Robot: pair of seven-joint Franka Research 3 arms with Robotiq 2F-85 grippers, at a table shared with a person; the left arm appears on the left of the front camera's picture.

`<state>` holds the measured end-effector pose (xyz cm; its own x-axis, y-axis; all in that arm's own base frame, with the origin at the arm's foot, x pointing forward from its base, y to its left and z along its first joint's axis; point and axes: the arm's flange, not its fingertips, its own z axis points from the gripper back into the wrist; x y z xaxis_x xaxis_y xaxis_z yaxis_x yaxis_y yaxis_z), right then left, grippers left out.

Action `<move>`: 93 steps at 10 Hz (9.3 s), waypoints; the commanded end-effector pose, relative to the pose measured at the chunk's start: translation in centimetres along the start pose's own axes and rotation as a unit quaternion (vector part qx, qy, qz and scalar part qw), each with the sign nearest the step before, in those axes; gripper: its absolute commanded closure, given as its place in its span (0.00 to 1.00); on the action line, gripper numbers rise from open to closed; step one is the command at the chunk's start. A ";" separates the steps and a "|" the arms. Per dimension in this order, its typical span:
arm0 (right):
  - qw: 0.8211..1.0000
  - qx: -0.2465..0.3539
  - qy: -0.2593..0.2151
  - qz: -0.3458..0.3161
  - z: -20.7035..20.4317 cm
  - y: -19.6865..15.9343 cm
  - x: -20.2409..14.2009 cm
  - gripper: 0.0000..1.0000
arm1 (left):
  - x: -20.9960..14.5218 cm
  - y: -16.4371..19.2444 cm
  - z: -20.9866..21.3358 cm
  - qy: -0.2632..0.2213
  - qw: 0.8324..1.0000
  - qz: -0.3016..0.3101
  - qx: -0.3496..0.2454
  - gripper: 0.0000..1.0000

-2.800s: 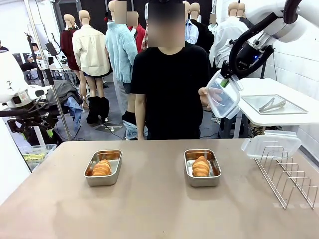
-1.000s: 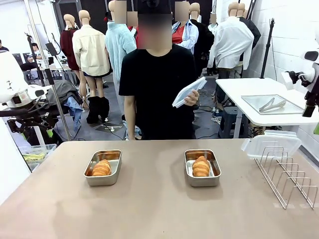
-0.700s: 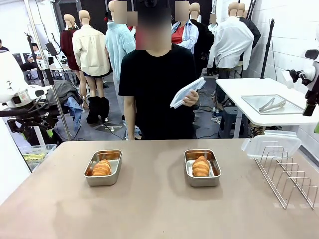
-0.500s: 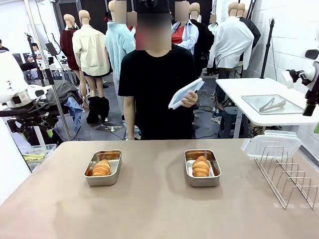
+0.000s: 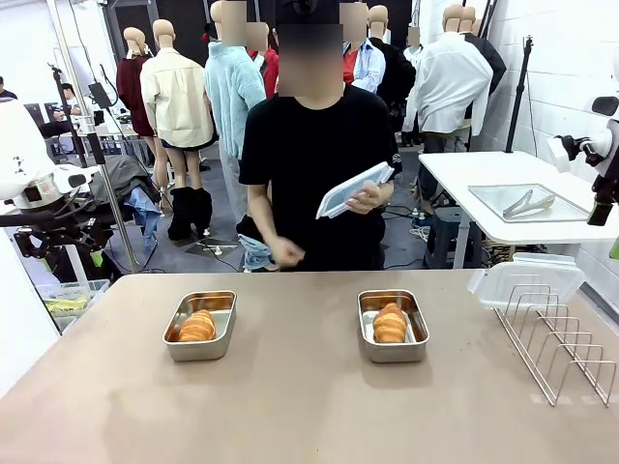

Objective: Place the bread in airtight containers.
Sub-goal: Pick up one Airtight Container lid and hand it to the human.

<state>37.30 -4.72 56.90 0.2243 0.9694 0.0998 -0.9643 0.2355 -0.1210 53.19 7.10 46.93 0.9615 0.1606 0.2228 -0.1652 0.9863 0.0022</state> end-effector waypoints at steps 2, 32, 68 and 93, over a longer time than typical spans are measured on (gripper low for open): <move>1.000 0.003 0.012 -0.006 0.1 0.1 0.3 0.00 | -0.1 0.1 0.1 0.002 1.000 0.004 0.001 0.03; 1.000 0.003 0.012 -0.006 0.1 0.1 0.3 0.00 | -0.1 0.1 0.1 0.002 1.000 0.004 0.001 0.03; 0.997 -0.028 0.063 0.046 -2.7 -3.0 2.6 0.00 | -0.1 0.1 0.1 0.002 1.000 0.004 0.001 0.03; 0.999 0.034 0.024 0.005 -16.9 -17.1 4.0 1.00 | -0.1 0.1 0.1 0.002 1.000 0.004 0.001 0.03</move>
<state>56.37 -3.63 42.55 0.2331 0.9720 0.0294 -0.9695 0.2347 -0.0711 53.19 7.09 46.89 0.9617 0.1604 0.2221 -0.1650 0.9863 0.0022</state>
